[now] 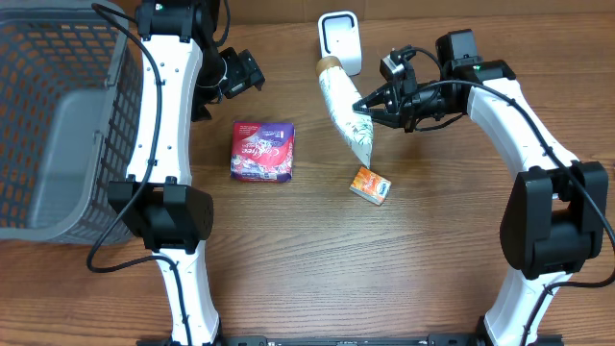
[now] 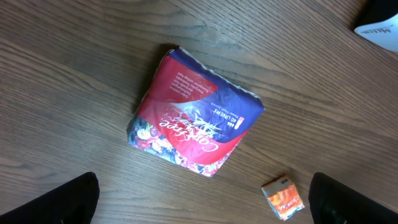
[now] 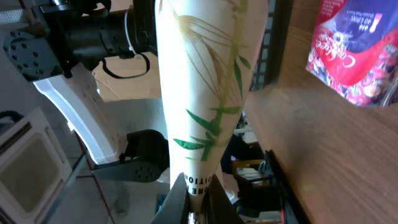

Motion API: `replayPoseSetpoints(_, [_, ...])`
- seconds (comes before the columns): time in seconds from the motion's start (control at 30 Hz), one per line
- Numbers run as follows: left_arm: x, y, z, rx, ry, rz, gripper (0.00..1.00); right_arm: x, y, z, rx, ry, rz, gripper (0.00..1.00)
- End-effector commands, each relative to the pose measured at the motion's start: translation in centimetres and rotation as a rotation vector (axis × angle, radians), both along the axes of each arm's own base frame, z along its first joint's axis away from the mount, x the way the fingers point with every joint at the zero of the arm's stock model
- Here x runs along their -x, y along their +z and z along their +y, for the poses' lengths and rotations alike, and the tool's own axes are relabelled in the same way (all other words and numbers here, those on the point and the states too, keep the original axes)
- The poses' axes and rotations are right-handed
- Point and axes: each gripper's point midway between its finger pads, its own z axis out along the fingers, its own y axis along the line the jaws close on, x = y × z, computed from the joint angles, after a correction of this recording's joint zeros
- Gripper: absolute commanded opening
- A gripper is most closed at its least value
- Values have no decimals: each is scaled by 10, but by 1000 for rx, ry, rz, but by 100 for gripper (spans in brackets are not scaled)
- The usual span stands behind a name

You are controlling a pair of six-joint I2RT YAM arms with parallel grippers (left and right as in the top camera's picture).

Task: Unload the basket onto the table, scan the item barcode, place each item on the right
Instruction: 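Lift the white tube up to the white scanner with the right gripper, then carry the white tube to the table's right edge and release it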

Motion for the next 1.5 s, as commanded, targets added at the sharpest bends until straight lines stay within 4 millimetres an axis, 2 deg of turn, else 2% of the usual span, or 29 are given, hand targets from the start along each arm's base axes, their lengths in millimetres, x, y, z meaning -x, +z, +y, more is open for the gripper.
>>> replayPoseSetpoints(0.0, [0,-3,-1,-3,-15,9,100,-13,6,-1,58,-38,-49,4])
replayPoseSetpoints(0.03, [0,-3,-1,-3,-15,9,100,-27,-15,-4,195,-116,-25,4])
replayPoseSetpoints(0.07, [0,-3,-1,-3,-15,9,100,-36,-27,-7,269,-163,-16,4])
replayPoseSetpoints(0.1, [0,-3,-1,-3,-15,9,100,-54,-49,-16,420,-270,-9,4])
replayPoseSetpoints(0.13, [0,-3,-1,-3,-15,9,100,-70,-63,-25,522,-360,-19,4])
replayPoseSetpoints(0.2, [0,-3,-1,-3,-15,9,100,-95,-73,-37,637,-485,-83,4])
replayPoseSetpoints(0.23, [0,-3,-1,-3,-15,9,100,-113,-73,-43,694,-566,-155,4])
replayPoseSetpoints(0.27, [0,-3,-1,-3,-15,9,100,-119,-72,-44,710,-596,-182,4])
replayPoseSetpoints(0.3, [0,-3,-1,-3,-15,9,100,-134,-67,-46,742,-662,-254,4])
replayPoseSetpoints(0.37, [0,-3,-1,-3,-15,9,100,-149,-61,-46,777,-739,-329,4])
replayPoseSetpoints(0.5, [0,-4,-1,-3,-15,10,100,-178,-32,-34,787,-908,-508,4])
replayPoseSetpoints(0.53, [0,-3,-1,-3,-16,9,100,-182,-26,-29,775,-927,-548,4])
replayPoseSetpoints(0.6, [0,-4,-1,-3,-15,10,100,-190,-7,-5,717,-926,-707,4])
replayPoseSetpoints(0.67, [0,-3,-1,-3,-15,9,100,-195,-6,8,692,-939,-754,4])
replayPoseSetpoints(0.73, [0,-3,-1,-3,-15,9,100,-203,-28,8,725,-984,-718,4])
replayPoseSetpoints(0.87, [0,-3,-1,-3,-15,9,100,-211,-54,10,736,-981,-701,4])
replayPoseSetpoints(1.03, [0,-3,-1,-3,-15,9,100,-216,-73,12,744,-977,-696,4])
replayPoseSetpoints(1.33, [0,-3,-1,-3,-15,9,100,-220,-62,13,727,-990,-727,4])
replayPoseSetpoints(1.47, [0,-3,-1,-3,-15,9,100,-224,-45,12,705,-1009,-745,4])
